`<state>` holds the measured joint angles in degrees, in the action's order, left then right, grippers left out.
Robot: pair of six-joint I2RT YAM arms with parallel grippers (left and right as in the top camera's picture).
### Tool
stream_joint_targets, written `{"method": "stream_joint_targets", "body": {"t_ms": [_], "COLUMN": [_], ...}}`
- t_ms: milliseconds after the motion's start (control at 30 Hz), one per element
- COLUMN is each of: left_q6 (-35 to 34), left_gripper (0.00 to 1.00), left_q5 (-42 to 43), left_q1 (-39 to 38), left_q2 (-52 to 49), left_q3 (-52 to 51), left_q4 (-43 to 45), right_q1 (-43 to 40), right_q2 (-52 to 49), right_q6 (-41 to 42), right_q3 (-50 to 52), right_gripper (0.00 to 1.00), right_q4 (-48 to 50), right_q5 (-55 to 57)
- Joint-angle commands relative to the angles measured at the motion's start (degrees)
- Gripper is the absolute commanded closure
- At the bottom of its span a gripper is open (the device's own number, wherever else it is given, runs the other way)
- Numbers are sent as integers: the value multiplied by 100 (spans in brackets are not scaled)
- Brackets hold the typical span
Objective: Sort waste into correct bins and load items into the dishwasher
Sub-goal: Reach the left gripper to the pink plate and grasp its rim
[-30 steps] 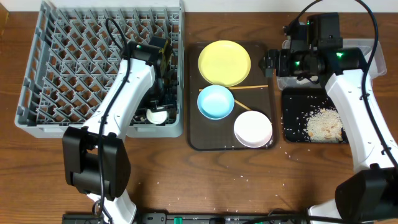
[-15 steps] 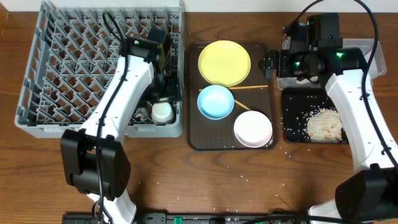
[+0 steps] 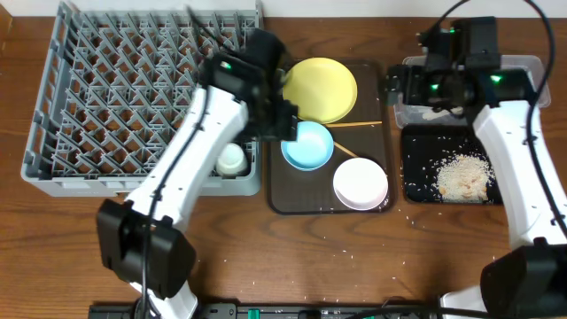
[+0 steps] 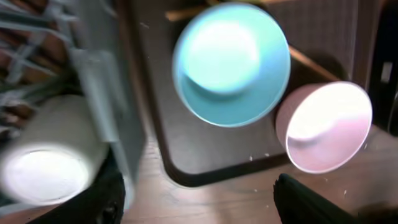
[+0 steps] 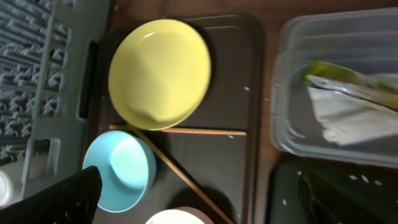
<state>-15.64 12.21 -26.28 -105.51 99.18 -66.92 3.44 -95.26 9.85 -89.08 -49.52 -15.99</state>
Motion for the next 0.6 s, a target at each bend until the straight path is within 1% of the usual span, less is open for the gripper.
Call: {"method": "stream_joint_targets", "body": {"t_ms": [0,167,300,433,567], "left_q6": [-313,-756,-1067,-1261,-1276], "left_gripper": [25,26,29,31,34], "left_q5": [87,87,61,66,72], "left_q1": [-326,-903,-1305,-1513,-1663], "left_q2": [-256,-492,-809,-1217,-1552], "left_q3": [-168,-177,-179,-179,-179], "left_q4": [76,433,758,942,1069], "right_q1": [-129,-282,-407,-442,-439], "right_q2": [162,162,162,162,162], "right_q6": [83,87,87,81,76], "right_q3": [-15,-15,-15,-15,-15], "right_gripper": [2,2,2,2,2], "right_q4": [-118,-149,-192,-299,-306], "right_q5": [17,74,74,79,79]}}
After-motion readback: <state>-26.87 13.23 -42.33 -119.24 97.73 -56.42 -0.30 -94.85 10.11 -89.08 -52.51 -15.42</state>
